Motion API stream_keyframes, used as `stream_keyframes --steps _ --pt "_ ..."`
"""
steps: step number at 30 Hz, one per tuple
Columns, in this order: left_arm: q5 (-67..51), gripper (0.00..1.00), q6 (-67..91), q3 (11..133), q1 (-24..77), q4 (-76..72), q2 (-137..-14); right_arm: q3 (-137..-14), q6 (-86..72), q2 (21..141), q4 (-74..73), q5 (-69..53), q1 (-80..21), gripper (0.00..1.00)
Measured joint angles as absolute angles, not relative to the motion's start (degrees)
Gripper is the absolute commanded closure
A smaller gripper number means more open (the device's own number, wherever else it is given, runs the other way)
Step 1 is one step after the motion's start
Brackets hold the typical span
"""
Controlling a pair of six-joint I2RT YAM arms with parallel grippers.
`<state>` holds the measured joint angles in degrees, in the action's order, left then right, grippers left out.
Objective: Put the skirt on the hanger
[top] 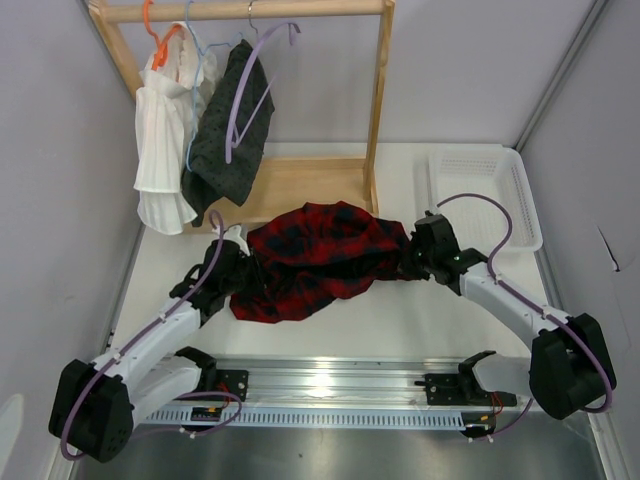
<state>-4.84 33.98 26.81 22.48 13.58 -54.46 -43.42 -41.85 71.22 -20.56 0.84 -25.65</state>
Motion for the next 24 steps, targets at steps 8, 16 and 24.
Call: stream_keyframes --steps 8,16,24 --pt "-5.23 0.52 31.16 31.18 22.48 16.38 -52.97 -43.42 -41.28 70.48 -21.76 0.86 -25.56 0.95" --pt "-14.72 0.49 27.62 36.62 22.76 17.98 -49.95 -44.42 -40.62 67.26 -23.86 0.91 -26.46 0.79" --pt "-25.43 0.45 23.40 42.59 23.46 18.33 -48.45 -47.44 -40.27 66.37 -25.19 1.39 -27.92 0.66"
